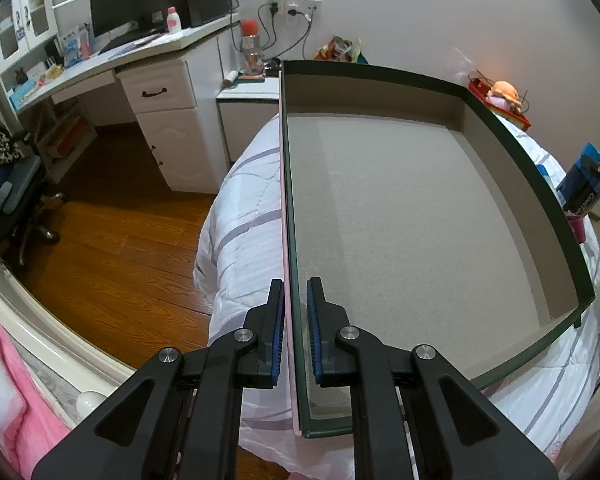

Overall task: Organize rigid objects
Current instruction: 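Grasp the blue-and-black can with the right gripper while left gripper clamps tray rim, then carry the can into the tray and open the right gripper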

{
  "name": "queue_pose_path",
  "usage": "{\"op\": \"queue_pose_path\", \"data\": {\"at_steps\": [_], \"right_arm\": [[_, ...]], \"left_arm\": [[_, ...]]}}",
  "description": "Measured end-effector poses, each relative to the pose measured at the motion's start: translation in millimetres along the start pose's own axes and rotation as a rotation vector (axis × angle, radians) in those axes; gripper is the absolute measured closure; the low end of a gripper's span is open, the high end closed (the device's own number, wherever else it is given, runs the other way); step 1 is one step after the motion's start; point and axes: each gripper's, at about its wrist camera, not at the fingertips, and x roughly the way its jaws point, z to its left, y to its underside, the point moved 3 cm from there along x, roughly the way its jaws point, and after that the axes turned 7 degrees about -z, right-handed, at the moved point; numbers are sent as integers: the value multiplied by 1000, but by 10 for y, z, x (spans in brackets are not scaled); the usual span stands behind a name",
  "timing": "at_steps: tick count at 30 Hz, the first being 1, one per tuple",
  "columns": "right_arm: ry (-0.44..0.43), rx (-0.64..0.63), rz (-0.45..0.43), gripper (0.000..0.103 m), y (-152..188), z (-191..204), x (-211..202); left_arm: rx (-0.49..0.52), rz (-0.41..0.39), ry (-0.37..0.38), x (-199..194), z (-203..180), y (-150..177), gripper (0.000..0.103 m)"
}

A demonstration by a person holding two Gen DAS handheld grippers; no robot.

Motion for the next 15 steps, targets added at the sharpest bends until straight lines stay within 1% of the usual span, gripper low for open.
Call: {"op": "queue_pose_path", "data": {"at_steps": [4,8,12,15], "right_arm": [[35,-69,-19,33,-5,78,-48],[63,-103,-36,33,-43,133,-123],[103,-132,-80,33,-145,202,-258],[103,-149,-112,33,-222,316,-376]], "left_arm": [[0,-5,-1,4,-3,-6,94],[0,-8,-3,9,-12,-8,94],[2,-12,-5,11,-13,-9,94],[2,-13,-5,5,-21,-3,94]]}}
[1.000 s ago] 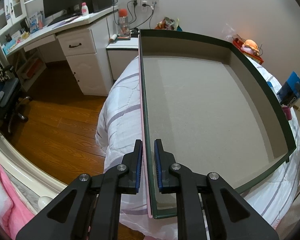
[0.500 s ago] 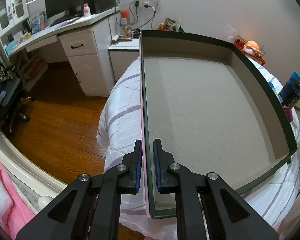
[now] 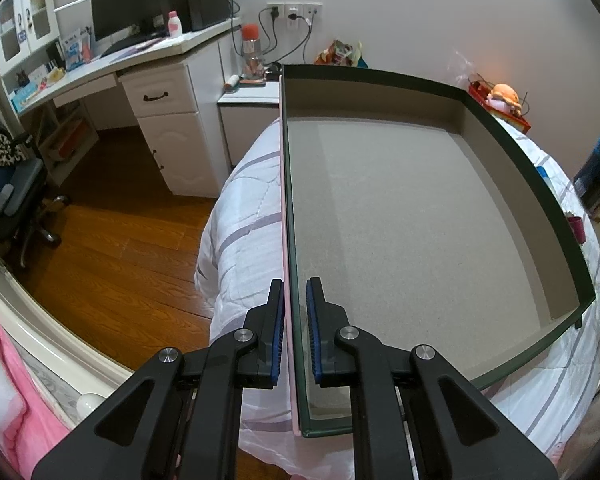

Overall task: Organize rigid objects
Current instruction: 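Carry the can into the tray and open the right gripper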

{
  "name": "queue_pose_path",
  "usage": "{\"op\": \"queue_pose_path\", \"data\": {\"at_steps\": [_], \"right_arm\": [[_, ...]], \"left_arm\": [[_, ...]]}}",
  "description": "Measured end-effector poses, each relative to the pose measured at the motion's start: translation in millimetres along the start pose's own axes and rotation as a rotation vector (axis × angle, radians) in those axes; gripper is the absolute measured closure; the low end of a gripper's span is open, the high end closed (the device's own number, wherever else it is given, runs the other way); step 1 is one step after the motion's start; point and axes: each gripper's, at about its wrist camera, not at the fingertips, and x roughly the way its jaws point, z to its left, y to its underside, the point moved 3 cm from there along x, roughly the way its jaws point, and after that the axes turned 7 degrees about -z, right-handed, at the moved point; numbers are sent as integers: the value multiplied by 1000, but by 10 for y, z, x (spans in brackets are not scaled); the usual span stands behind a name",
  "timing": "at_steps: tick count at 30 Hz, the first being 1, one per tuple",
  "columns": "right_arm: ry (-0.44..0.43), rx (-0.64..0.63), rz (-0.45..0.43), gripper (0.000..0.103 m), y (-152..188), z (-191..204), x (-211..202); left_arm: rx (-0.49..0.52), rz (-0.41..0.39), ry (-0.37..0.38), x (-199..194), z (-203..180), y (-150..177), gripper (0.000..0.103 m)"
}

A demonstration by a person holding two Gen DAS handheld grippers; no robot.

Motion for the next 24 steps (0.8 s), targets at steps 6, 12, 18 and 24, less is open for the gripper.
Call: {"op": "queue_pose_path", "data": {"at_steps": [6,12,18,24], "right_arm": [[-117,-45,-41,33,-186,501,-254],[-293,-114,-11,33,-98,1191,-324],[-435,-161,70,33,223,1771,-213],[-495,-196,123,33,478,2093,-151]], "left_arm": [[-1,-5,1,-9,-7,-4,94],[-1,-8,2,-11,-14,-9,93],[1,-7,5,-15,-21,-18,92],[0,-6,9,-11,-25,-27,92]]}}
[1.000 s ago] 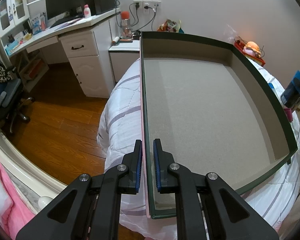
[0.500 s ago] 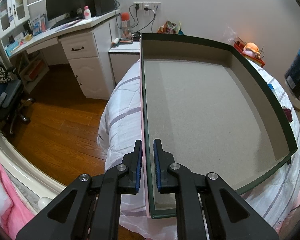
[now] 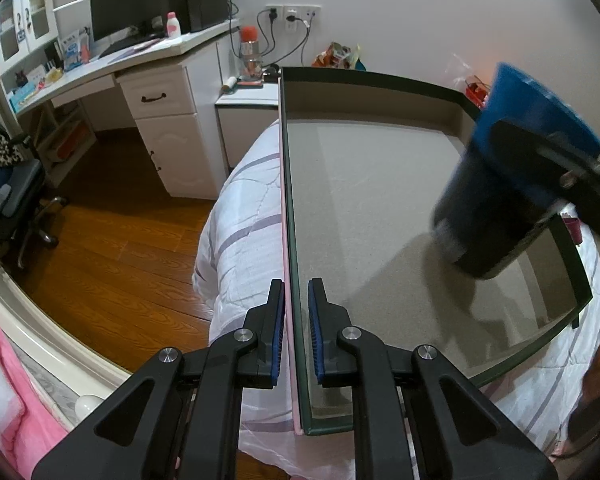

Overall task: Organize rigid objects
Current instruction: 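Carry the can into the tray and open the right gripper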

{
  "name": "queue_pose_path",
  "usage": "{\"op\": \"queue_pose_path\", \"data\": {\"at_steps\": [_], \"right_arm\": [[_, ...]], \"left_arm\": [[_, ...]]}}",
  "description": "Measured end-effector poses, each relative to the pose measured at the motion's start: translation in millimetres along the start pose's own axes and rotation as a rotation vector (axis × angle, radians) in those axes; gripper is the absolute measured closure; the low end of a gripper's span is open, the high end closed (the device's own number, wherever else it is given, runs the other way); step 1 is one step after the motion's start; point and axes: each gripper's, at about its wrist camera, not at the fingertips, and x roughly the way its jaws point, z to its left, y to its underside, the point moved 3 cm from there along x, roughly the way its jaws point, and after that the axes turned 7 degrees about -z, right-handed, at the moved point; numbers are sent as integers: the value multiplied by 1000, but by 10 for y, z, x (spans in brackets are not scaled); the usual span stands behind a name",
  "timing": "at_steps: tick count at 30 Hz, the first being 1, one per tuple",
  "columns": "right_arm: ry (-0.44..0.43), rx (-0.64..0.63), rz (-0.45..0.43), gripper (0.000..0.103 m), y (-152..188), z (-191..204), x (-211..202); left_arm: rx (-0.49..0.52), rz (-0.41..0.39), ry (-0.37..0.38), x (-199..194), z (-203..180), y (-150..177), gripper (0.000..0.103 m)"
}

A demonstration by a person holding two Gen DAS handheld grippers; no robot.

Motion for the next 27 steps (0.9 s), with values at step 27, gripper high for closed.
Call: {"op": "queue_pose_path", "data": {"at_steps": [27], "right_arm": [[-31,33,-21,32,141,200,104]], "left_arm": [[3,-1,-2,9,5,-4,92]]}}
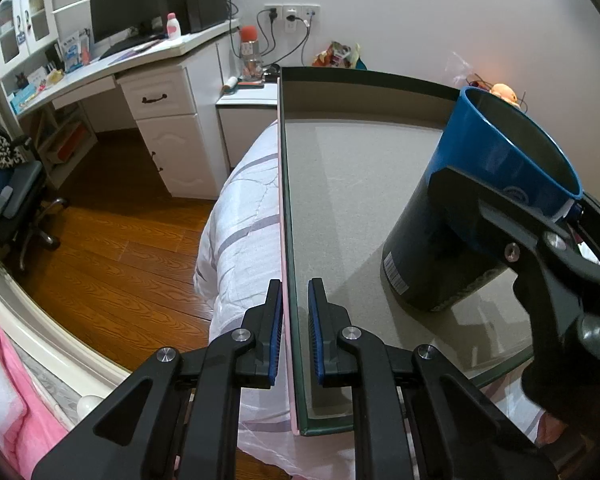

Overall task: Organize rigid objects
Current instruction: 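Carry the can into the tray and open the right gripper, then move the right gripper back to the bed and grasp the black hair clip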

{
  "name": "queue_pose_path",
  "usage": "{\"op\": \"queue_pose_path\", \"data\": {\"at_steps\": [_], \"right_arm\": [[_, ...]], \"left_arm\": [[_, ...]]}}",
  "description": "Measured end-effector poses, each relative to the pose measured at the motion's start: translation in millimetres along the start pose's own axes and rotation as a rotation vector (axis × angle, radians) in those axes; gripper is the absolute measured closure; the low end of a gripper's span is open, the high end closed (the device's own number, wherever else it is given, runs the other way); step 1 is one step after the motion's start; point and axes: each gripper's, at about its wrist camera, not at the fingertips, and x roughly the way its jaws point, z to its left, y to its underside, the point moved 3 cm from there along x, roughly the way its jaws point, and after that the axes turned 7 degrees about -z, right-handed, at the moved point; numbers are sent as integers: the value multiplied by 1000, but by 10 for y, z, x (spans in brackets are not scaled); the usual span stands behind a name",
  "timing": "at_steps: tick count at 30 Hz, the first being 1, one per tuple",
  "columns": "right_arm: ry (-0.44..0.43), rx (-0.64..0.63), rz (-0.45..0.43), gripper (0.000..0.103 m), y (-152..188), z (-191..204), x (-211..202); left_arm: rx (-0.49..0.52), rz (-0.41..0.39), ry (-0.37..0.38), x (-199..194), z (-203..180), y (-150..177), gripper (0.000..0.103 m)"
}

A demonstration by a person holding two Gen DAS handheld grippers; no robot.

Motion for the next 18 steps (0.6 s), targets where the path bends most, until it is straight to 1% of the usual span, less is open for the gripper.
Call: {"op": "queue_pose_path", "data": {"at_steps": [3,6,12,18], "right_arm": [[-10,14,-4,31,-11,0,-22],[-32,43,-10,21,-13,-16,-56],[-28,46,-47,21,-56,-32,-219],[-35,69,-120,21,-183,-109,-586]], "left_arm": [[0,0,1,6,-2,-7,92],[0,0,0,4,-6,-6,92],[0,0,0,0,-3,3,92],[0,0,-1,1,-4,6,92]]}}
